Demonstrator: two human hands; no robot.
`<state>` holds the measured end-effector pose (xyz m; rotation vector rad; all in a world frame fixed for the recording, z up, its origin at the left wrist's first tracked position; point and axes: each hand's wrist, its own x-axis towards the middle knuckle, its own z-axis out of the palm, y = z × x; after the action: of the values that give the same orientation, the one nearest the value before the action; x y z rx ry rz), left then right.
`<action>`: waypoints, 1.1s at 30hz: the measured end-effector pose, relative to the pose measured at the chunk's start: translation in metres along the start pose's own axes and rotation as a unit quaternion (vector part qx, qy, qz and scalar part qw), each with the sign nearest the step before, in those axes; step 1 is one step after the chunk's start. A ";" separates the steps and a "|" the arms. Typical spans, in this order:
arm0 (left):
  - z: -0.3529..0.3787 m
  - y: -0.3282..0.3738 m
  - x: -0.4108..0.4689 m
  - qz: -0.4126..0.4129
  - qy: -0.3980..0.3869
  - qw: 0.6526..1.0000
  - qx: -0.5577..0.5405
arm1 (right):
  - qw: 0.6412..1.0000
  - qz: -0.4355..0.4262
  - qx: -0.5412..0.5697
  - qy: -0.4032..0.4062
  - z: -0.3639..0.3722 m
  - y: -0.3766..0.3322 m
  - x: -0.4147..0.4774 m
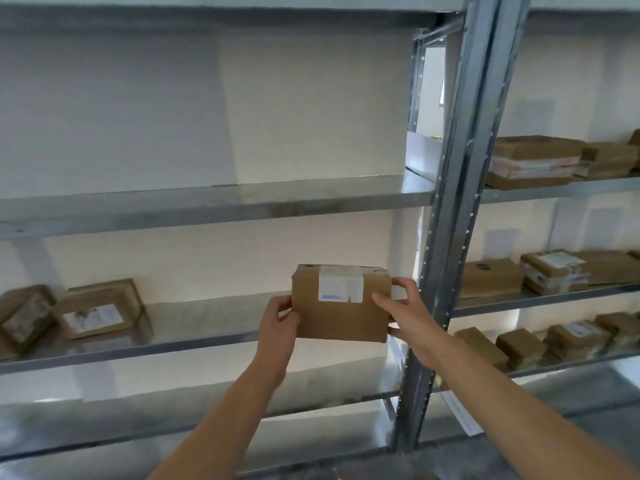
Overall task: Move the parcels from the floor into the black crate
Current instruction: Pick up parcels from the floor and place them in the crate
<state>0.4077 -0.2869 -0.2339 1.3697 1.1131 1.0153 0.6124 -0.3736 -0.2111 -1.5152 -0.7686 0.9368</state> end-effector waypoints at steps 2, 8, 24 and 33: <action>-0.008 0.006 0.003 -0.006 0.010 1.000 -0.029 | 1.000 0.002 0.008 -0.002 0.008 -0.008 -0.001; -0.045 0.013 0.009 -0.047 0.023 0.991 -0.124 | 1.000 -0.006 0.004 0.013 0.043 -0.019 0.006; -0.269 -0.019 -0.002 -0.014 0.110 0.988 -0.103 | 0.989 0.044 -0.051 -0.129 0.262 -0.019 -0.011; -0.420 -0.054 -0.043 -0.016 0.235 0.963 -0.130 | 0.967 0.015 -0.066 -0.244 0.438 -0.017 -0.042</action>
<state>-0.0155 -0.2410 -0.2503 0.9185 1.2844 1.4537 0.2071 -0.2029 -0.2077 -1.4260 -1.1815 1.3287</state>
